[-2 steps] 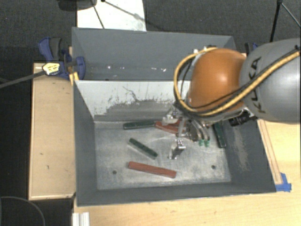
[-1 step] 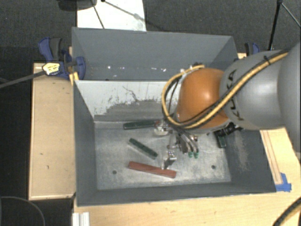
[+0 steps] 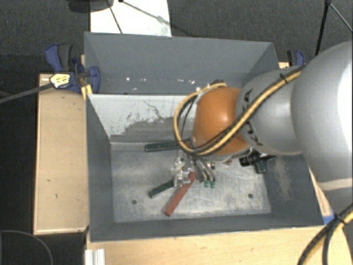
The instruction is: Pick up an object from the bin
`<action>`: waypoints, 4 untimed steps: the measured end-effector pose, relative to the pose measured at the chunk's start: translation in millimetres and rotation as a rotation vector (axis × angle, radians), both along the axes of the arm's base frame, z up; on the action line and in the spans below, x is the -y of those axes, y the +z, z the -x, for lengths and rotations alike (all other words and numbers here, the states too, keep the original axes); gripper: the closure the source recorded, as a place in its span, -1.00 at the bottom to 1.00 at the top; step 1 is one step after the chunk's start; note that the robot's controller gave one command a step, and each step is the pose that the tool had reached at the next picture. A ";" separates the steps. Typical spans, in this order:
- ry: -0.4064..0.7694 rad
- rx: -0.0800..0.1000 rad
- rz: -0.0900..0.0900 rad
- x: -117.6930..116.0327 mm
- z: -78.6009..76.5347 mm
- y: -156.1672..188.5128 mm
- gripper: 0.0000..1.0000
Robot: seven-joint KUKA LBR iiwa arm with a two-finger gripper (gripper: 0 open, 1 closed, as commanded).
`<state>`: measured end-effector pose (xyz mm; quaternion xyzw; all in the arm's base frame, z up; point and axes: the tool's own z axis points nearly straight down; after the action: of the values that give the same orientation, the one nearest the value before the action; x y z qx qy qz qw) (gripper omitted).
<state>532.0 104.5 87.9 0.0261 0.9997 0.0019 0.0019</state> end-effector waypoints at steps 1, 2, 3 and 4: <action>-0.001 0.000 0.000 0.0 0.0 0.0 1.00; -0.020 -0.009 0.004 4.9 30.6 48.3 1.00; -0.051 -0.005 0.003 -12.5 13.5 111.5 1.00; -0.032 -0.005 0.003 -30.5 35.9 118.3 -1.00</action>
Offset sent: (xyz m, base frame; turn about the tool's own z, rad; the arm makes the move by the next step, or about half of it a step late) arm -0.0435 -0.0061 0.0809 0.0326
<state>496.0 134.9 206.1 0.0423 0.9991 0.0002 -0.0006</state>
